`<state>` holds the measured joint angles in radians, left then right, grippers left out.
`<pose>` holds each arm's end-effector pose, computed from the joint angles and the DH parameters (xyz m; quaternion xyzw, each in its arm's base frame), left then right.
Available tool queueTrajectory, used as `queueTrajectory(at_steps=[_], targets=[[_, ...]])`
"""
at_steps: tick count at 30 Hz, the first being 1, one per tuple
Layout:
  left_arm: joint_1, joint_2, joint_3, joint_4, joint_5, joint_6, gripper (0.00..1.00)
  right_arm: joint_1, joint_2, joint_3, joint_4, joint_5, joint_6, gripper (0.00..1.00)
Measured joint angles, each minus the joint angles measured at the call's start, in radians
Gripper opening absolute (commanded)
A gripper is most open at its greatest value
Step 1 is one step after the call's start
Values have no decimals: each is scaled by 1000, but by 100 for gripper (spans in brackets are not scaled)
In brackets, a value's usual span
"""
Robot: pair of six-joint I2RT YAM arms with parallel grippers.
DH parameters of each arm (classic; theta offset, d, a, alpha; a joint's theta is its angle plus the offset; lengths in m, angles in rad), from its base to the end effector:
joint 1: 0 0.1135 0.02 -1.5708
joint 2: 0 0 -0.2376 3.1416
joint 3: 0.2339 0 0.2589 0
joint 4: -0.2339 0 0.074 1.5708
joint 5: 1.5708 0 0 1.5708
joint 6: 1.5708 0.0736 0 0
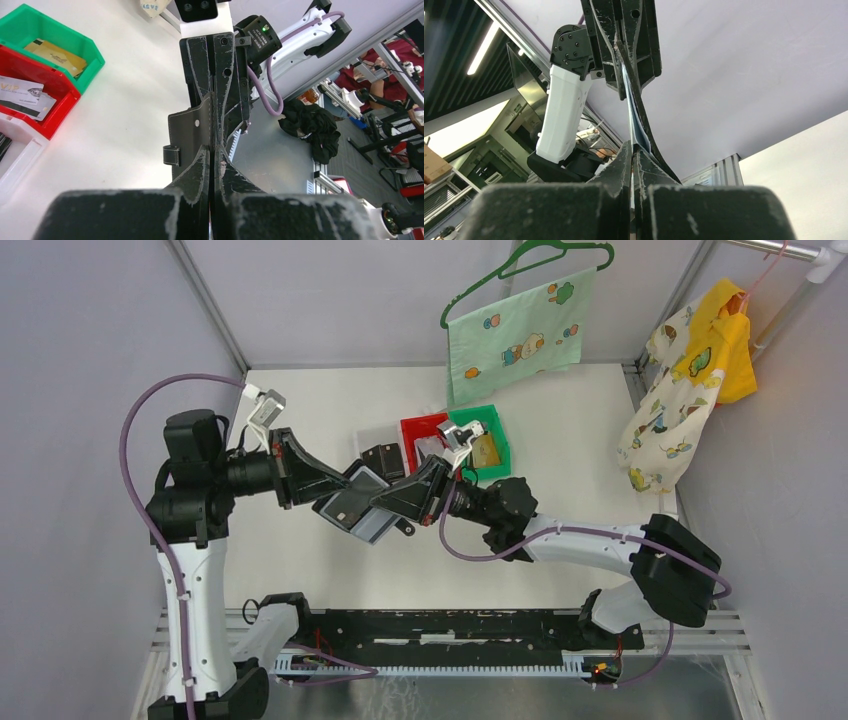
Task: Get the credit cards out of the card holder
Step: Remove the credit card from the card holder.
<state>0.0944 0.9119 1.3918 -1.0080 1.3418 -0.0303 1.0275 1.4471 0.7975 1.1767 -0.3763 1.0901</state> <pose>0.1547 -0.0574 0.4252 0.2667 0.6972 -0.5263 0.4072 0.1581 0.3141 0.3164 -0.1467 0.4945 0.7881 0.3359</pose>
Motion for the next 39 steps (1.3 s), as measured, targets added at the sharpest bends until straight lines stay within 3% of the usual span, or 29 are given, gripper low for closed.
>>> queueTrajectory(at_steps=[19, 30, 39], targets=[[-5, -3, 22, 161, 20, -224, 2, -3, 14, -64, 196, 23, 73, 0], [-5, -29, 17, 189, 0, -225, 2, -2, 26, -63, 216, 31, 84, 0], [-5, -14, 17, 280, 22, -369, 2, -3, 25, -101, 248, 41, 84, 0]])
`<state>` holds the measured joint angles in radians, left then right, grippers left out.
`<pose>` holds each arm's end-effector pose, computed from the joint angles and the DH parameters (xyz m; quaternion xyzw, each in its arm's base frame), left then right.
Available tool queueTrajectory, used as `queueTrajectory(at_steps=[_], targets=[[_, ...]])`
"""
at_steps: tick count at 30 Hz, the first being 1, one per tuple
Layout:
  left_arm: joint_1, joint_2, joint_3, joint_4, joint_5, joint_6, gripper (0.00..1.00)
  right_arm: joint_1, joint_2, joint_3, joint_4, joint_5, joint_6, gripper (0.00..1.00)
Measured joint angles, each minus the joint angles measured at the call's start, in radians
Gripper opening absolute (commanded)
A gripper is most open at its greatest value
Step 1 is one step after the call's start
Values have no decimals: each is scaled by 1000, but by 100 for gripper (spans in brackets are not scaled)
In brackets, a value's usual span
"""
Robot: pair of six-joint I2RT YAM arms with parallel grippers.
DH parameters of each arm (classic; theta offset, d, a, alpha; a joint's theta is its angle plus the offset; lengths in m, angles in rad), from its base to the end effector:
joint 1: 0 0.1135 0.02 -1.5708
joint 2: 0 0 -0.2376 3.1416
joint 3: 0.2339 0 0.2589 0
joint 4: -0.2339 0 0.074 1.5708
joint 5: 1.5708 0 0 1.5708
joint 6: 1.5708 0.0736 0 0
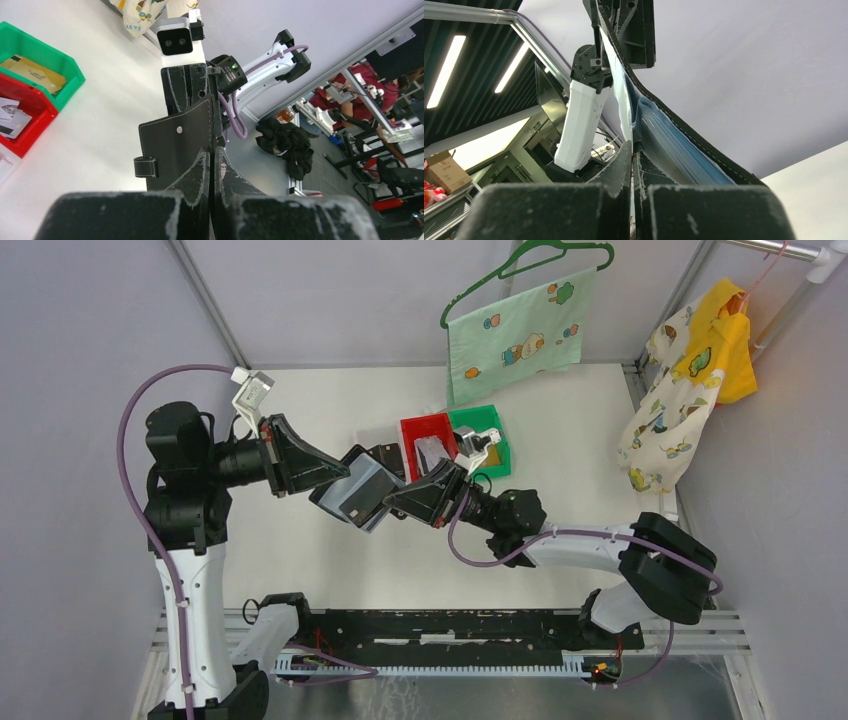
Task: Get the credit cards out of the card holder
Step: Remove the credit card from the card holder.
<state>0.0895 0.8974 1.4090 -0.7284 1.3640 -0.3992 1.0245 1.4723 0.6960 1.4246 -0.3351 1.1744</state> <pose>0.1549 -0.0584 0.4557 0.2368 0.6827 -0.5605 0.4047 0.1522 0.2969 0.3030 -0.1161 0.4488 0.8204 0.3348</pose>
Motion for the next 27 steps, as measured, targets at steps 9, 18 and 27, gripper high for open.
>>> queueTrajectory(at_steps=[9, 18, 27], targets=[[0, 8, 6, 64, 28, -96, 2, -25, -19, 3, 0, -32, -12, 0], [0, 14, 19, 91, 44, -134, 2, -78, -27, 116, -138, -182, -77, 0], [0, 16, 25, 103, 71, -201, 2, -92, 17, 232, -170, -305, -104, 0]])
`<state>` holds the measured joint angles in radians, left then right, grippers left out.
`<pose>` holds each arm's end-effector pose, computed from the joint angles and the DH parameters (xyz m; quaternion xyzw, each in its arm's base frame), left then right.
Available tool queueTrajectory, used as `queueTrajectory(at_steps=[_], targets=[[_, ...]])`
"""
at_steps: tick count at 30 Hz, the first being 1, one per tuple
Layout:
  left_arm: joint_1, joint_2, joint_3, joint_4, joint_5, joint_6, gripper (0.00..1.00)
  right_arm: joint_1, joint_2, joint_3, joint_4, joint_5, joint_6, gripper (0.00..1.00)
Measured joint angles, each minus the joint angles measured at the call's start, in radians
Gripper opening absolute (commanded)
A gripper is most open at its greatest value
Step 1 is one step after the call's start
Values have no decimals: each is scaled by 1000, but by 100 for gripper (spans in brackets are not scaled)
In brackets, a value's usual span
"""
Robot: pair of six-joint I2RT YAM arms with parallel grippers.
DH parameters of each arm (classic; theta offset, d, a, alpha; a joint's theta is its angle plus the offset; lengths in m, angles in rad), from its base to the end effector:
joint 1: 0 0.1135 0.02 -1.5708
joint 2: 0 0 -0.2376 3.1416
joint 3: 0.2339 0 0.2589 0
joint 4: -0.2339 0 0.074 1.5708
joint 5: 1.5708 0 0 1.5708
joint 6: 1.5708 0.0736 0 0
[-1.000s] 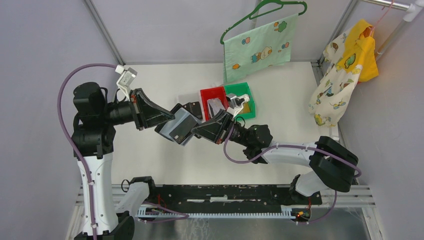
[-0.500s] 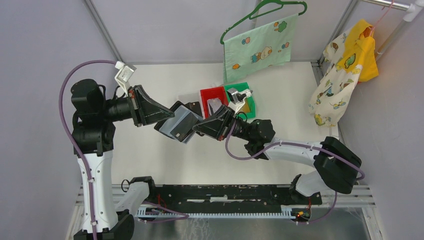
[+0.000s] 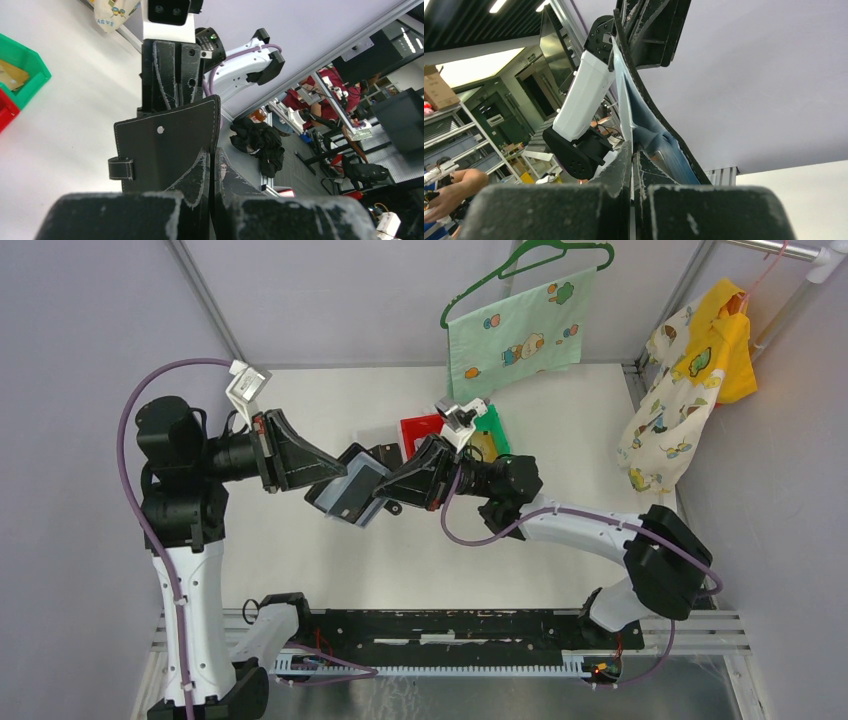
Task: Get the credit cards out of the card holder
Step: Remove the credit card from the card holder.
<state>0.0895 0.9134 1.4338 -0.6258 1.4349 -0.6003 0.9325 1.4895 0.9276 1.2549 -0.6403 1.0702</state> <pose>0.1529 -0.0595 0.4700 0.2245 0.6758 -0.6002 0.3642 0.1721 0.3058 0.3519 -0.2565 0.4220 0.7957 0.3506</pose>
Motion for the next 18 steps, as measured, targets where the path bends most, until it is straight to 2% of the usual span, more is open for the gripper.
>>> queueTrajectory(at_steps=[13, 18], targets=[[1, 26, 127, 7, 14, -84, 2, -12, 141, 67, 264, -50, 135, 0], [1, 27, 142, 18, 14, -105, 2, -13, 142, 67, 291, -56, 158, 0]])
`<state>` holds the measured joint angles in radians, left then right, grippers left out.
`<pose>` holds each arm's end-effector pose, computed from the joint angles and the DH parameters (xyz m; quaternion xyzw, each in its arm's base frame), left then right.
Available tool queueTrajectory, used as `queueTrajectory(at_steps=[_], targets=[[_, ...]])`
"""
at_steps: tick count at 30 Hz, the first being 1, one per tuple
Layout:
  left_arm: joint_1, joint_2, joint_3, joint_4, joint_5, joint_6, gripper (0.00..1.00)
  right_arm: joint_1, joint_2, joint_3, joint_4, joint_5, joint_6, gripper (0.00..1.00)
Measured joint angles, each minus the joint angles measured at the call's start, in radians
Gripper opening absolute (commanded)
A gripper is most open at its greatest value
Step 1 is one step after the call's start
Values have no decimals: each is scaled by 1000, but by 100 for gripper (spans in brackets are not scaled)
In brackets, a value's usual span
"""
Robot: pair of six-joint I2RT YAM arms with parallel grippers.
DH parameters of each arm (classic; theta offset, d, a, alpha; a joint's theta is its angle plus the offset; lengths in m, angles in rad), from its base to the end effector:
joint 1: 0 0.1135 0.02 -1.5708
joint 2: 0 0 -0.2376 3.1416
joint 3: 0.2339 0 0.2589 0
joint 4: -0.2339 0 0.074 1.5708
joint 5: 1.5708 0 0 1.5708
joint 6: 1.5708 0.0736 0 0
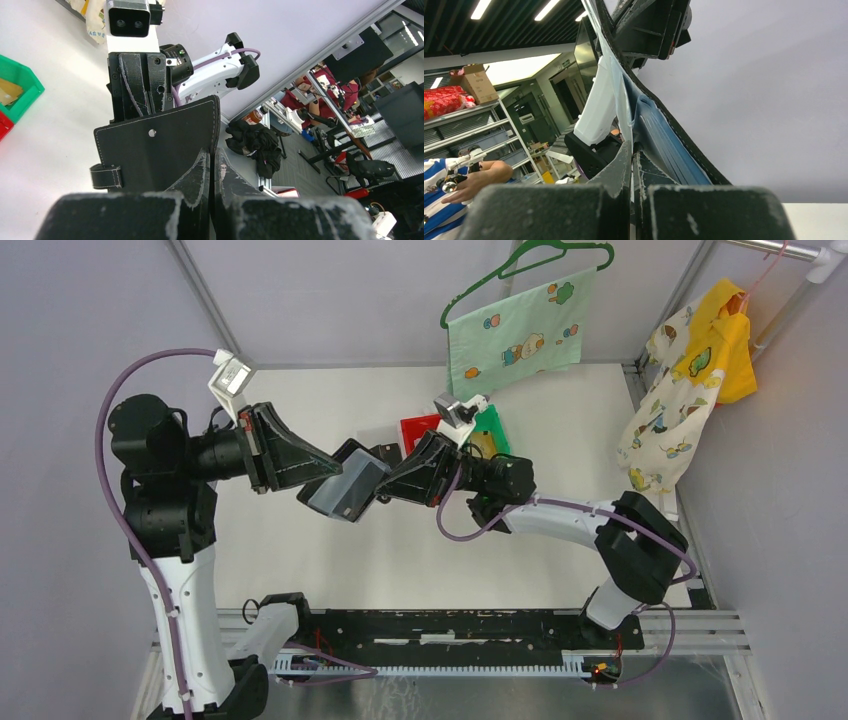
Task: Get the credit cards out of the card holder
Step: Remove the credit card from the card holder.
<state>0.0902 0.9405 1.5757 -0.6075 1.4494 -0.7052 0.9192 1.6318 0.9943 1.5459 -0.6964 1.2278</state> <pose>0.1360 -0.0611 0.5055 0.2359 0.6653 -0.6030 0.3716 0.1764 0.3092 0.3519 -0.2719 0.3516 0.8342 0.3265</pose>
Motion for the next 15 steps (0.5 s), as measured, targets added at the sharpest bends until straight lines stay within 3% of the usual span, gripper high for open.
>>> queueTrajectory(at_steps=[11, 15], targets=[[0, 0, -8, 13, -11, -12, 2, -30, 5, -2, 2, -13, 23, 0], [0, -46, -85, 24, -58, 29, 9, -28, 8, -13, 1, 3, 37, 0]])
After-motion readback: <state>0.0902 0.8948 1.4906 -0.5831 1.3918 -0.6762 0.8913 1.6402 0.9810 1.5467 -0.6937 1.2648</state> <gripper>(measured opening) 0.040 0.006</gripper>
